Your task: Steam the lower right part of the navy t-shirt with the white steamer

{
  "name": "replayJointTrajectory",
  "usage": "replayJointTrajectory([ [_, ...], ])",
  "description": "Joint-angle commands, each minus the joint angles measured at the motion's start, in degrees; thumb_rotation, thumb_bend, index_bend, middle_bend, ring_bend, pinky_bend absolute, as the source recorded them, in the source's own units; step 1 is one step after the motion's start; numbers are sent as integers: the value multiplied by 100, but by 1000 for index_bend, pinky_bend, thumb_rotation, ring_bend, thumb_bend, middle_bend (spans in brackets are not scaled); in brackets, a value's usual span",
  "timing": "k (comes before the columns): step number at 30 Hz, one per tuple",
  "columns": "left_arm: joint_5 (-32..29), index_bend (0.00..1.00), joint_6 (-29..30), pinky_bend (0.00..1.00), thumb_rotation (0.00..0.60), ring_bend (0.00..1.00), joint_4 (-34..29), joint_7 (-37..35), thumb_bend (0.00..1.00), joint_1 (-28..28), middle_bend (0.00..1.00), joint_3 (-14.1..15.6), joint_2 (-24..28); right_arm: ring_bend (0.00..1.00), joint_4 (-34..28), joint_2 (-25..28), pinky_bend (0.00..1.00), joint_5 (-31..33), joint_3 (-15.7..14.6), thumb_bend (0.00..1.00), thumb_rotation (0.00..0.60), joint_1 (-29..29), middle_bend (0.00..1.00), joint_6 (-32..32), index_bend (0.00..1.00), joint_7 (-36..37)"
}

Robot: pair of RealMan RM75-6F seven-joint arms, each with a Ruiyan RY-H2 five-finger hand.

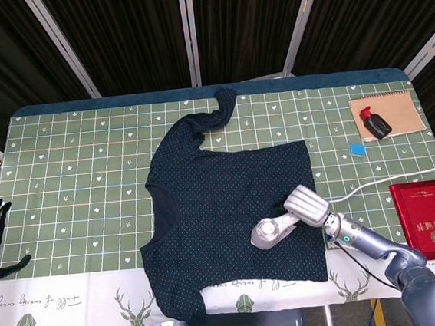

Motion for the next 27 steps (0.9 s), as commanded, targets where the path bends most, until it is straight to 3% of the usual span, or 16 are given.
replayJointTrajectory([
  [1, -7, 0, 4, 0, 600, 0, 0, -24, 0, 6, 0, -4, 10, 728, -99, -129, 943, -70, -7, 415, 600, 49, 695, 206, 792, -141],
  [11, -20, 0, 9, 0, 600, 0, 9, -86, 0, 10, 0, -17, 41, 728, -520, -206, 944, -376, -221, 386, 600, 172, 696, 385, 793, -580],
  [17, -22, 0, -2, 0, 600, 0, 20, -104, 0, 9, 0, -15, 44, 728, -752, -100, 943, -334, -185, 380, 600, 219, 697, 321, 794, -717],
  [27, -19, 0, 6, 0, 600, 0, 12, -61, 0, 6, 0, -13, 28, 729, -338, 160, 943, -80, -96, 379, 600, 2, 697, 240, 794, -603],
])
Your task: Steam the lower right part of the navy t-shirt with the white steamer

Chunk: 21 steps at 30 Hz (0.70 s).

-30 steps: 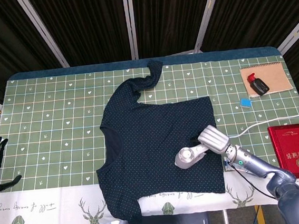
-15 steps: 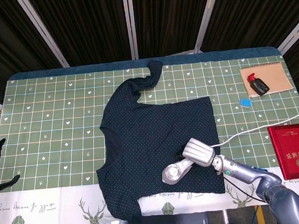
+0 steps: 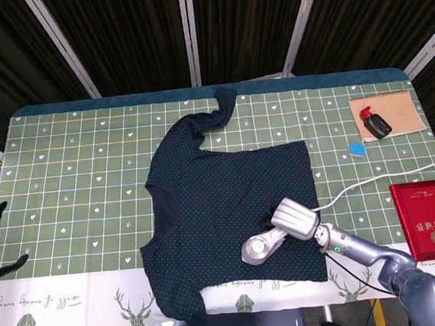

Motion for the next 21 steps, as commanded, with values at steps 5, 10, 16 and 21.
replayJointTrajectory([
  [5, 11, 0, 1, 0, 600, 0, -3, 21, 0, -4, 0, 5, -10, 728, 414, 130, 943, 167, 58, 380, 600, -168, 697, -56, 794, 208],
  [10, 26, 0, 11, 0, 600, 0, -15, 34, 0, -2, 0, 12, -12, 729, 706, 178, 943, 267, 71, 379, 600, -284, 697, -188, 794, 415],
  [16, 45, 0, 5, 0, 600, 0, -33, 57, 0, -8, 0, 24, -24, 729, 851, 114, 943, 222, -3, 376, 600, -350, 697, -163, 793, 650],
  [21, 45, 0, 3, 0, 600, 0, -32, 54, 0, -8, 0, 26, -25, 729, 775, -7, 943, 107, -83, 355, 600, -302, 697, -59, 793, 671],
])
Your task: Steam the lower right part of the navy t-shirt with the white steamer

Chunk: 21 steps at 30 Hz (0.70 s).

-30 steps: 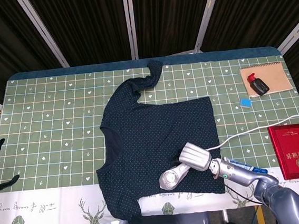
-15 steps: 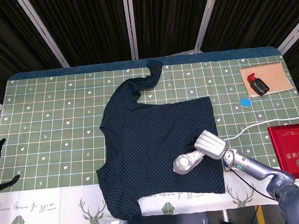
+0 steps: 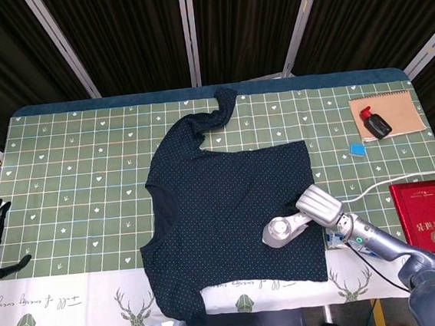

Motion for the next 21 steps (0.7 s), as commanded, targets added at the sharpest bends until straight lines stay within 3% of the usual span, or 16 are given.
replayJointTrajectory([
  [1, -9, 0, -1, 0, 600, 0, 3, -3, 0, 1, 0, -3, -2, 729, -67, -70, 944, -83, -60, 357, 600, 38, 697, 62, 793, -17],
  [14, -25, 0, -12, 0, 600, 0, 34, 62, 0, -6, 0, 0, -37, 728, -470, -306, 943, -407, -215, 362, 600, 218, 697, 436, 793, -336],
  [21, -35, 0, -14, 0, 600, 0, 33, 32, 0, -4, 0, -5, -21, 728, -549, -300, 944, -363, -152, 351, 600, 253, 697, 427, 793, -499],
])
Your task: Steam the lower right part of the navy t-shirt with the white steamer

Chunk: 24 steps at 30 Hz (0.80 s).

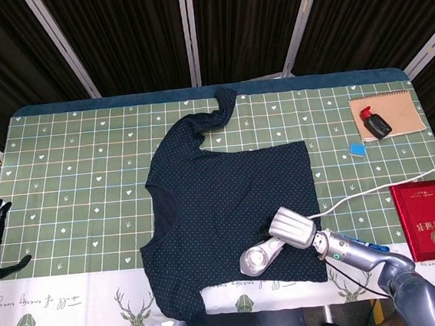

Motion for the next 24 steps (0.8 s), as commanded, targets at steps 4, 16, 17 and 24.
replayJointTrajectory([
  [4, -3, 0, -1, 0, 600, 0, -1, -22, 0, 2, 0, -3, 13, 729, 83, 104, 944, 107, 44, 351, 600, -55, 697, -110, 793, 39],
  [16, 15, 0, -16, 0, 600, 0, -15, 28, 0, -13, 0, 9, -5, 729, 720, 308, 944, 476, 239, 352, 600, -344, 697, -251, 793, 500],
  [17, 17, 0, -18, 0, 600, 0, -19, 36, 0, -14, 0, 12, -9, 729, 776, 326, 944, 518, 268, 352, 600, -367, 697, -267, 793, 550],
  [24, 7, 0, -23, 0, 600, 0, -21, 43, 0, -17, 0, 10, -15, 728, 832, 450, 944, 753, 515, 355, 600, -384, 697, -42, 793, 859],
])
